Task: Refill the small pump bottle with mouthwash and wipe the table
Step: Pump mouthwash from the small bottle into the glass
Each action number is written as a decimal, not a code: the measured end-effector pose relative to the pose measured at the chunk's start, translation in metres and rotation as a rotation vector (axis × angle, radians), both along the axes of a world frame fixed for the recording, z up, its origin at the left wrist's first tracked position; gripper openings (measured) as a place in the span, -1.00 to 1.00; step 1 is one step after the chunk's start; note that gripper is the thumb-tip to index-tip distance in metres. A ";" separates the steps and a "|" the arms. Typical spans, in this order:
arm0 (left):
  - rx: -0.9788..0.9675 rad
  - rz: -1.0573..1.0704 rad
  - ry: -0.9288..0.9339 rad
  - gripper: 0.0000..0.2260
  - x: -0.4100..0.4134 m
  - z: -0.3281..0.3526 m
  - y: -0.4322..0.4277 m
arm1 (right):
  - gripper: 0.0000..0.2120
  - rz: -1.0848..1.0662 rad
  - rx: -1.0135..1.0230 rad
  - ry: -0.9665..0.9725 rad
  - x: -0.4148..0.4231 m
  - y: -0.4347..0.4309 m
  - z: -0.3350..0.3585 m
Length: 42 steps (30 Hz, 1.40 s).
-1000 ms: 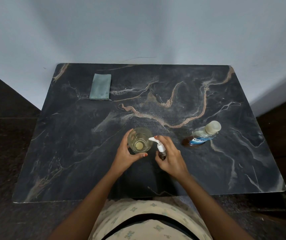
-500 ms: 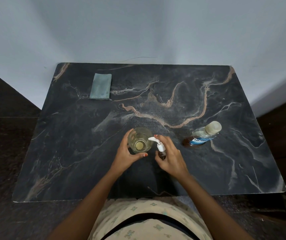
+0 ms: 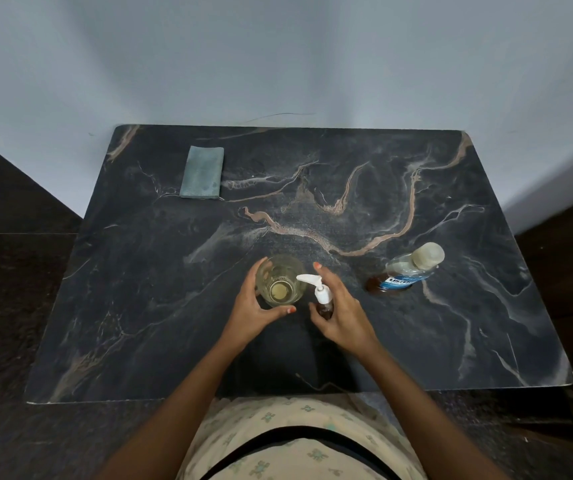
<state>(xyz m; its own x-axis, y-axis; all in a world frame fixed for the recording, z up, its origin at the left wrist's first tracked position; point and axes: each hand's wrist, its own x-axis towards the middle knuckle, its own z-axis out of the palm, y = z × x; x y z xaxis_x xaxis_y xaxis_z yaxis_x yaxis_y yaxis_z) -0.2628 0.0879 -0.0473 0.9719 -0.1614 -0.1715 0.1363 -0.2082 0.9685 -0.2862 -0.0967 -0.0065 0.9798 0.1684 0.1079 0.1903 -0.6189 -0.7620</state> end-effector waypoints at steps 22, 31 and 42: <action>0.005 0.004 0.009 -0.19 0.000 0.002 0.001 | -0.61 -0.109 0.276 0.051 0.038 -0.008 -0.001; 0.017 0.005 0.037 -0.17 -0.001 0.003 0.001 | -0.53 -0.133 0.266 0.056 0.034 -0.009 -0.017; -0.024 0.008 0.018 -0.18 -0.001 0.004 0.000 | -0.41 -0.195 0.230 0.036 0.020 -0.016 -0.021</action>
<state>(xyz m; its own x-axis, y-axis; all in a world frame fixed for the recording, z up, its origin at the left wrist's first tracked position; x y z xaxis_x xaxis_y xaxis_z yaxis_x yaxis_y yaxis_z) -0.2641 0.0879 -0.0434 0.9699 -0.1577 -0.1855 0.1558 -0.1835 0.9706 -0.2661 -0.1122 -0.0277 0.9951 -0.0480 0.0863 0.0554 -0.4519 -0.8904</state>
